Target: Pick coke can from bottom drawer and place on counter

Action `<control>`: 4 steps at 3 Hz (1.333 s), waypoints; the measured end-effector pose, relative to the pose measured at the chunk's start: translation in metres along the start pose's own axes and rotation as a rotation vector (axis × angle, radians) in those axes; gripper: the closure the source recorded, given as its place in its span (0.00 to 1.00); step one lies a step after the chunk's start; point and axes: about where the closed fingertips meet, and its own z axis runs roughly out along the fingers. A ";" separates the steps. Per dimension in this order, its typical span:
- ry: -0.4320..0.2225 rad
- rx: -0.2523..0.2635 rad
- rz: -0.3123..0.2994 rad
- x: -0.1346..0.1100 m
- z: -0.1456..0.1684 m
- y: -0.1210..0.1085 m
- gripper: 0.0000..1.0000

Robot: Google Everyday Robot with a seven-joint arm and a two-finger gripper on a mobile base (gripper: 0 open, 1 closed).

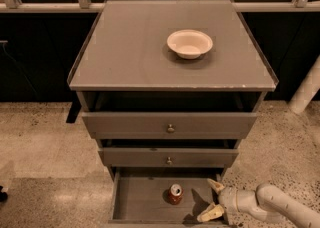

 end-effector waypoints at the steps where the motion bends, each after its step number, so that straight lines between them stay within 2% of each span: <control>1: -0.006 -0.009 -0.048 0.007 0.021 -0.009 0.00; 2: -0.027 -0.014 -0.099 0.007 0.041 -0.023 0.00; 3: -0.061 0.011 -0.159 0.002 0.077 -0.042 0.00; 4: -0.062 0.012 -0.160 0.002 0.078 -0.042 0.00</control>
Offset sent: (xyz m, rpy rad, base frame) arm 0.0513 0.0276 -0.0455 0.0015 -0.1538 0.0781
